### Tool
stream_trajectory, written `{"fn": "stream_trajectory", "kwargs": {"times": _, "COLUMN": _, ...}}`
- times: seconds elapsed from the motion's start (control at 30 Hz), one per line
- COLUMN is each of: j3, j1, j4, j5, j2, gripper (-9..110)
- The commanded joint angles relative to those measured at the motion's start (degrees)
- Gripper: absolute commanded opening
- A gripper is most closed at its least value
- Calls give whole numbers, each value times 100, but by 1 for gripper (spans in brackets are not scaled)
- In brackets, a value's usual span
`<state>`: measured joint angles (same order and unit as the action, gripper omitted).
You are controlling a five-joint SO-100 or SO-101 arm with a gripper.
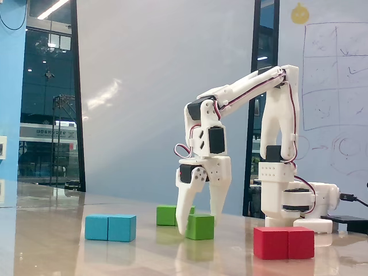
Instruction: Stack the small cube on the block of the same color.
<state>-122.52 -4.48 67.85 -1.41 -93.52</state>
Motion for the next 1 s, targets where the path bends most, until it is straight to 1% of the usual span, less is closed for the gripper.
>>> {"fn": "stream_trajectory", "kwargs": {"times": 0.0, "j3": 466, "j1": -35, "j4": -70, "j5": -35, "j2": -44, "gripper": 15}}
{"fn": "stream_trajectory", "kwargs": {"times": 0.2, "j3": 545, "j1": -35, "j4": -79, "j5": -35, "j2": -53, "gripper": 5}}
{"fn": "stream_trajectory", "kwargs": {"times": 0.4, "j3": 563, "j1": -53, "j4": -79, "j5": -44, "j2": -132, "gripper": 4}}
{"fn": "stream_trajectory", "kwargs": {"times": 0.5, "j3": 835, "j1": -97, "j4": -44, "j5": -53, "j2": -158, "gripper": 4}}
{"fn": "stream_trajectory", "kwargs": {"times": 0.73, "j3": 2065, "j1": -1116, "j4": 53, "j5": -123, "j2": -158, "gripper": 4}}
{"fn": "stream_trajectory", "kwargs": {"times": 0.97, "j3": 2760, "j1": -2232, "j4": 439, "j5": -1046, "j2": -149, "gripper": 4}}
